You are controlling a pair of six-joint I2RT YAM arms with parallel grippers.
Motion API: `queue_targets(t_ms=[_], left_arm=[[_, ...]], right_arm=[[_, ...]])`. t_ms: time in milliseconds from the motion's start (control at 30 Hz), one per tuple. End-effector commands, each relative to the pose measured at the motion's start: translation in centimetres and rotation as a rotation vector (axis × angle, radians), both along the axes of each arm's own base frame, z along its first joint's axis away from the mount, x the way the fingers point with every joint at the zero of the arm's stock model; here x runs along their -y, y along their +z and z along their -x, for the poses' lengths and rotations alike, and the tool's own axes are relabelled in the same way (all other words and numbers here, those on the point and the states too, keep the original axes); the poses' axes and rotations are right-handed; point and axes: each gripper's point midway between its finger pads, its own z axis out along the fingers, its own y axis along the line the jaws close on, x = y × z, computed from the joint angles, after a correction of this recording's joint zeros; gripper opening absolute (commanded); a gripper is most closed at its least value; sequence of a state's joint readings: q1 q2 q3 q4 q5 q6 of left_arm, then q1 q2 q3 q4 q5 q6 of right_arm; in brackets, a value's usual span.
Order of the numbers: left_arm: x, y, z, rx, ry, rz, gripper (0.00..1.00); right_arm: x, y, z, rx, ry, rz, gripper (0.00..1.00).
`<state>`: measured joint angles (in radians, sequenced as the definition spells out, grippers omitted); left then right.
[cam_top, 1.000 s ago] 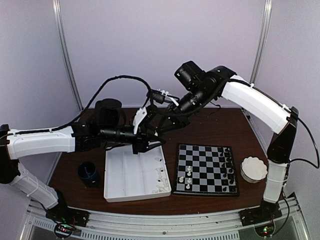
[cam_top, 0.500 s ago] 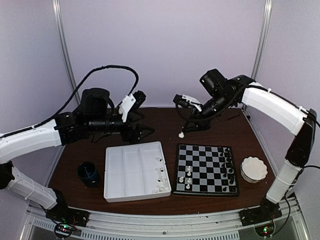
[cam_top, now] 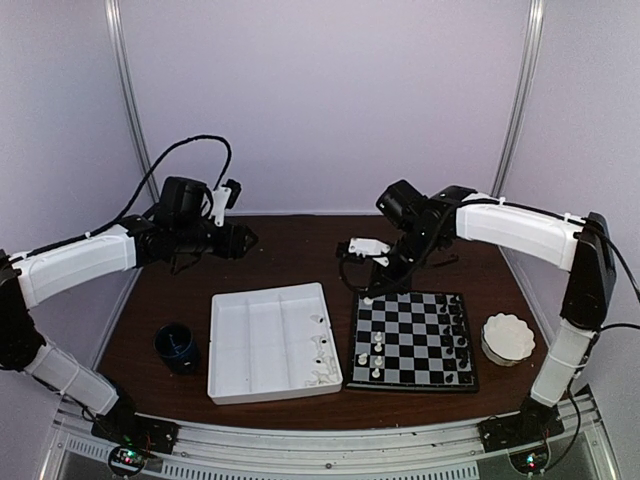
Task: Set up the chess pieces on the board
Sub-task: Place the queen at d2.
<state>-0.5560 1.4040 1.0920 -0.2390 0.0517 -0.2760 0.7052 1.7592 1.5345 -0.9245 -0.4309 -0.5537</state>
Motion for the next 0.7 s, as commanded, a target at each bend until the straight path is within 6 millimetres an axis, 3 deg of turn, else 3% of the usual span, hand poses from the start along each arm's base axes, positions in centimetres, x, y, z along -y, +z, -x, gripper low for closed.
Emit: queue_targets(t_ms=[0,367,667], left_arm=[[-0.5,3.2,0.4,0.094,0.020,0.038,0.65],[-0.7,4.4,0.8,0.118,0.005,0.032,0.66],[-0.7,4.2,0.8,0.113,0.002,0.025,0.66]], right_arm=[[-0.9,-1.5,-0.2,0.042,0.047,0.072,0.00],[-2.3,-5.1,0.9,-0.002,0.100,0.155,0.00],[-1.6,-6.8,-0.7,0.029,0.047,0.221,0.00]])
